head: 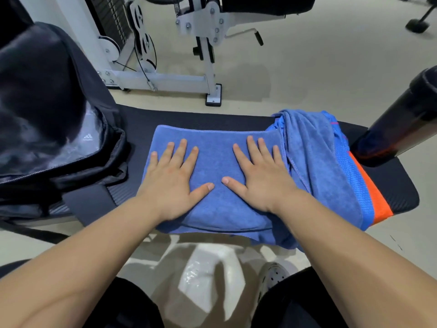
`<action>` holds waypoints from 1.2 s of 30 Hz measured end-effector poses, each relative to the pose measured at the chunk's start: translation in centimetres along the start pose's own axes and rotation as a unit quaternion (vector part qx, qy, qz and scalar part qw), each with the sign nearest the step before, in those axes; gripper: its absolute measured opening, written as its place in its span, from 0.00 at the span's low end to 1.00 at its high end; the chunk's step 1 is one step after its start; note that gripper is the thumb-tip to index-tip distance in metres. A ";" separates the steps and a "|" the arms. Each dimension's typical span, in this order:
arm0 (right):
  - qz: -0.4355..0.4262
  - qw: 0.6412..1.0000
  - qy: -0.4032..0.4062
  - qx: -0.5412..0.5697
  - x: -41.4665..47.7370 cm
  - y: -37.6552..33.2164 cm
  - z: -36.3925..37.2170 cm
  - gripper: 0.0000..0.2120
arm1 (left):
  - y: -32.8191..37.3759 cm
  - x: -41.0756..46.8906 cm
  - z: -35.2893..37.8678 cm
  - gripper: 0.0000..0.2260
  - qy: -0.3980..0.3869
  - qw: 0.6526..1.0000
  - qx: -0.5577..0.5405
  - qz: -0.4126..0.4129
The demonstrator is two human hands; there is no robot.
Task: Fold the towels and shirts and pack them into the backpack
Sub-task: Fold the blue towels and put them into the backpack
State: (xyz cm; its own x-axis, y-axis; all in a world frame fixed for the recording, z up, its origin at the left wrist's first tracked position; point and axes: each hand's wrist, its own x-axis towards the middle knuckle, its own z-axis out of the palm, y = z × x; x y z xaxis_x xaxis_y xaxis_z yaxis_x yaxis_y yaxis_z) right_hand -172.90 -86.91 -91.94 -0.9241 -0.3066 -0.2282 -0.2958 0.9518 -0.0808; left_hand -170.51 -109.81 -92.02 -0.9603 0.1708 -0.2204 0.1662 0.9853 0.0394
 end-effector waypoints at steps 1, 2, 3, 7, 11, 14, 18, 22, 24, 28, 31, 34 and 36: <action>0.003 1.000 -0.004 0.004 0.1 0.0 0.0 0.44 | -0.1 -0.1 -0.3 0.46 0.005 1.000 0.012 0.006; 0.003 1.000 -0.004 0.009 0.1 0.0 -0.2 0.44 | -0.2 -0.1 -0.8 0.45 0.021 1.000 0.020 0.011; 0.002 1.000 -0.004 0.013 0.0 0.0 -0.6 0.43 | -0.3 -0.2 -1.3 0.42 0.050 0.998 0.024 0.015; -0.003 0.999 0.037 -0.011 -0.6 -0.4 -2.9 0.32 | -0.8 0.0 -1.9 0.24 0.163 0.986 0.022 0.024; 0.010 0.991 0.121 -0.050 -0.9 -1.1 -3.9 0.16 | -0.9 0.1 -1.8 0.15 0.175 0.984 0.002 0.029; 0.006 0.988 0.145 -0.045 -0.1 0.0 -3.0 0.05 | -1.3 0.3 -1.3 0.08 0.193 0.980 -0.031 0.033; -0.009 0.993 0.113 -0.028 0.6 1.8 -3.0 0.12 | -2.4 0.6 -1.5 0.20 0.131 0.989 -0.057 0.036; -0.007 0.995 0.100 -0.020 0.5 2.6 -3.9 0.13 | -3.1 0.6 -2.3 0.18 0.098 0.993 -0.051 0.034; -0.008 0.996 0.091 -0.011 0.5 3.0 -4.2 0.10 | -3.5 0.6 -2.9 0.16 0.099 0.995 -0.014 0.018; 0.006 0.997 0.073 -0.008 0.6 3.7 -4.4 0.08 | -4.1 0.9 -3.7 0.15 0.102 0.993 0.054 0.003; -0.001 0.997 0.078 0.016 0.4 3.7 -4.6 0.09 | -4.0 1.1 -3.9 0.14 0.093 0.995 0.027 0.000; -0.016 0.995 0.086 0.046 0.2 3.6 -4.6 0.10 | -4.0 0.9 -4.1 0.11 0.099 0.994 -0.033 0.017; -0.015 0.993 0.088 0.076 0.0 3.9 -4.8 0.10 | -4.0 0.5 -4.4 0.14 0.112 0.990 -0.088 0.019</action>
State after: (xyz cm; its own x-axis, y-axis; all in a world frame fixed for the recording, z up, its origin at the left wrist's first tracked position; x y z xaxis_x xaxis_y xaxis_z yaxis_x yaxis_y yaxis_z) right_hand -175.25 -83.17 -87.56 -0.9474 -0.3160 -0.0507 -0.2964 0.9261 -0.2333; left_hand -172.68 -113.65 -88.05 -0.9830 0.1837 0.0049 0.1804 0.9595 0.2161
